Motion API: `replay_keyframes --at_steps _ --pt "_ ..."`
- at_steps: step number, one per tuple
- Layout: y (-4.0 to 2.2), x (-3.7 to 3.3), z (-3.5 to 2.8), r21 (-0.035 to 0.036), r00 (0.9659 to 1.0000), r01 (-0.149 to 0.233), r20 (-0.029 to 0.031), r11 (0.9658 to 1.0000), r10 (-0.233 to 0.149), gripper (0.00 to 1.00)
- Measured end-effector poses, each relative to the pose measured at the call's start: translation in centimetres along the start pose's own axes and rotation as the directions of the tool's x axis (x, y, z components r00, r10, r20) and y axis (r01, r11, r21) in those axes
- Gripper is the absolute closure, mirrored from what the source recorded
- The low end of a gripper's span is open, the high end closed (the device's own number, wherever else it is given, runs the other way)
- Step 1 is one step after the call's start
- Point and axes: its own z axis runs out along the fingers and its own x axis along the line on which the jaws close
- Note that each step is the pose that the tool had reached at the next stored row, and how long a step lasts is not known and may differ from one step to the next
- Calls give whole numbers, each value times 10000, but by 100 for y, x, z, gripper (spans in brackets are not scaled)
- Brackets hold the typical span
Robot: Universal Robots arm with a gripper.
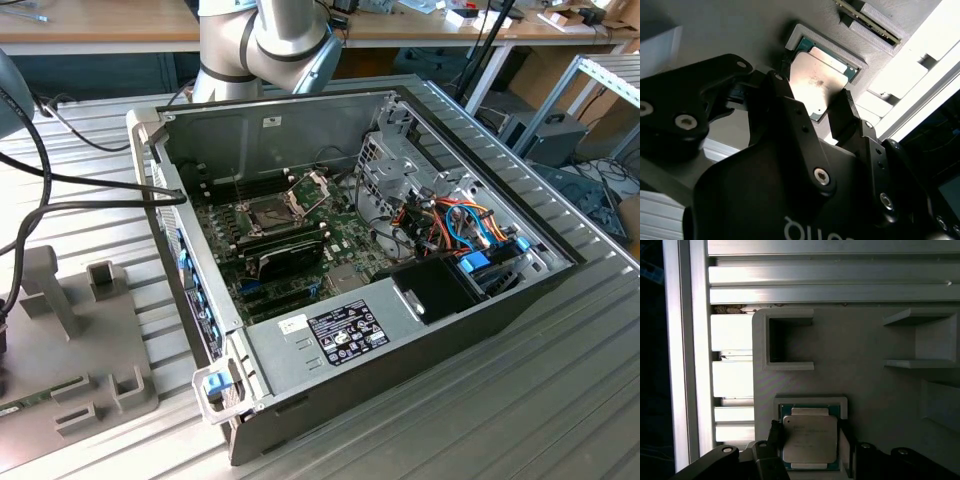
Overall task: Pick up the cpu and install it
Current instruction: 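Pick up the cpu and move it towards the insertion slot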
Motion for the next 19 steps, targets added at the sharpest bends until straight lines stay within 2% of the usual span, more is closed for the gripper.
replay_keyframes --at_steps 11,19 --pt "0 2 -5 -2 10000 0 3 10000 0 45" --pt "-2 2 -92 0 10000 0 0 10000 0 45"
